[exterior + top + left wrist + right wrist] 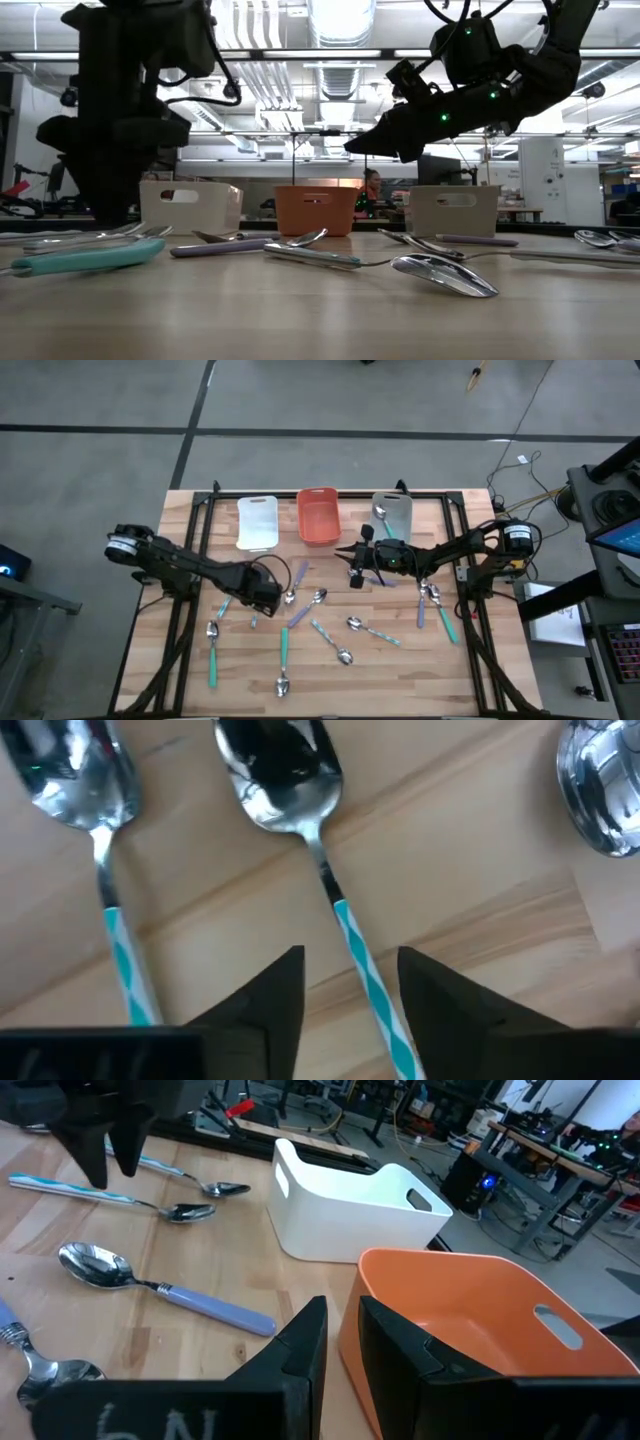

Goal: Sort silverware by color (type)
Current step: Put the blue patterned spoon into the white bin

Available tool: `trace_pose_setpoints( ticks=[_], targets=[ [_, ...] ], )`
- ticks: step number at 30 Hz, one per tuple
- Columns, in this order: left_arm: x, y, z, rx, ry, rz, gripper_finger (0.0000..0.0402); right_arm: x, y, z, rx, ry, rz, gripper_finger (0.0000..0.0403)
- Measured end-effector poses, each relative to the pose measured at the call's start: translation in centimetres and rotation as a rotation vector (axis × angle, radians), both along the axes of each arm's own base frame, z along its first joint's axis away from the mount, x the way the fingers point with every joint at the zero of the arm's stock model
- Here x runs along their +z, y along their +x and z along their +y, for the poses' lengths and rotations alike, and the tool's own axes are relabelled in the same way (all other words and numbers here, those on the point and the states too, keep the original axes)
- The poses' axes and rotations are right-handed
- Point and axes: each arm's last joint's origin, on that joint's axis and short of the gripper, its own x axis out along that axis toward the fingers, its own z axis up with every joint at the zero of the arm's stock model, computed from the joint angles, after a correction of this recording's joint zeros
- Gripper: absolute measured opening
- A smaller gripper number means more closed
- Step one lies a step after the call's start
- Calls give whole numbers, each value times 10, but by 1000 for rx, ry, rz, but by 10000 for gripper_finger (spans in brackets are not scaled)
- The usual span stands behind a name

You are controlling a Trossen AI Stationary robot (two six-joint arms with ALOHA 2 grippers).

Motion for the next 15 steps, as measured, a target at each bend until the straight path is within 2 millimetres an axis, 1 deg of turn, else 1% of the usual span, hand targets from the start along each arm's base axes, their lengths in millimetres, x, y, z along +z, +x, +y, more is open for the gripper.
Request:
trace_pose_setpoints(
  ticks=[3,7,10,15],
  targets=[
    [-7,-2,-2,13,-4,-28,158,0,0,0,0,0,0,52],
    [-23,-7,-3,54,-15,-67,159,0,0,0,0,0,5,52],
    [-27,-11,-3,72,-12,-78,155,-1,0,0,0,2,13,52],
    [-27,-12,-5,62,16,-84,145,-1,0,0,0,3,13,52]
  ],
)
